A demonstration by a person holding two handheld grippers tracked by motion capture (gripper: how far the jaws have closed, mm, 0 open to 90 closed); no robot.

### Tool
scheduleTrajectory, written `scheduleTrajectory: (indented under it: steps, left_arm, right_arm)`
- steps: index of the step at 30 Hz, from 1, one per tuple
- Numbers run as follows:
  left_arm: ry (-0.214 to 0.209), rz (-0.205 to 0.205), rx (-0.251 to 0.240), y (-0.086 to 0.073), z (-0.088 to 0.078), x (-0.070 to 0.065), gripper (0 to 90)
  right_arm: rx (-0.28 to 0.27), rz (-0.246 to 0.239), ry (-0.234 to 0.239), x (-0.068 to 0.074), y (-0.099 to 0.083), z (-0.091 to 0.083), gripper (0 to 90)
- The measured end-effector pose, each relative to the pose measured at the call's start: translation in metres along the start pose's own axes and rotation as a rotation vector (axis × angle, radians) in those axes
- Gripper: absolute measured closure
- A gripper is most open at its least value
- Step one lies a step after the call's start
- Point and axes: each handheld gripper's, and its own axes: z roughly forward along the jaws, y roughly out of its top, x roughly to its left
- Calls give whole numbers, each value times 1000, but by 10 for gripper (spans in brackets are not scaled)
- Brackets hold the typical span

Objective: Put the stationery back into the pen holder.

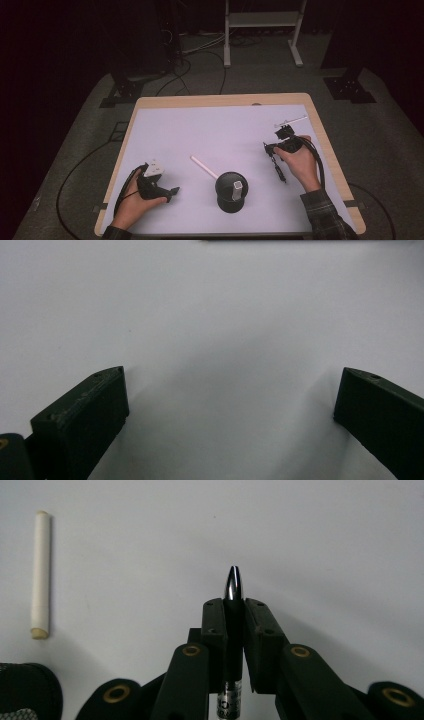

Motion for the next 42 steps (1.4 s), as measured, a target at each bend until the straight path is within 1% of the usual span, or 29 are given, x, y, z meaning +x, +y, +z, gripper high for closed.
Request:
scheduleTrajectory:
  steps: [5, 10, 16, 18, 21, 22, 27, 29, 33, 35, 37, 40, 42]
  left_arm:
    - [1, 0, -1, 0, 0, 0, 0]
    - [1, 0, -1, 0, 0, 0, 0]
    - [1, -2, -2, 0, 0, 0, 0]
    - [1, -2, -2, 0, 0, 0, 0]
    - [1, -2, -2, 0, 0, 0, 0]
    - [1, -3, -2, 0, 0, 0, 0]
    - [1, -2, -3, 0, 0, 0, 0]
    - [1, -2, -2, 0, 0, 0, 0]
    - [1, -1, -2, 0, 0, 0, 0]
    - [1, -2, -2, 0, 0, 0, 0]
    - [1, -1, -2, 0, 0, 0, 0]
    - [1, -2, -2, 0, 0, 0, 0]
    - [0, -3, -3, 0, 0, -1, 0]
  right_arm:
    - [-31, -7, 25, 1, 0, -6, 792]
    - [-76, -34, 43, 4, -2, -12, 792]
    - [-116, -56, 75, 3, -6, -17, 793]
    - [-132, -53, 88, 3, -7, -19, 792]
    - [-150, -57, 89, 3, -10, -23, 792]
    - [-158, -60, 98, 3, -12, -24, 792]
    - [-182, -61, 118, 4, -16, -28, 792]
    - [-183, -66, 124, 4, -17, -29, 792]
    - [-211, -77, 143, 8, -20, -33, 792]
    - [-225, -76, 160, 11, -19, -35, 792]
    - [-236, -90, 169, 14, -19, -37, 792]
    - [-244, -98, 174, 18, -18, -37, 792]
    - [-246, -114, 172, 20, -18, -36, 792]
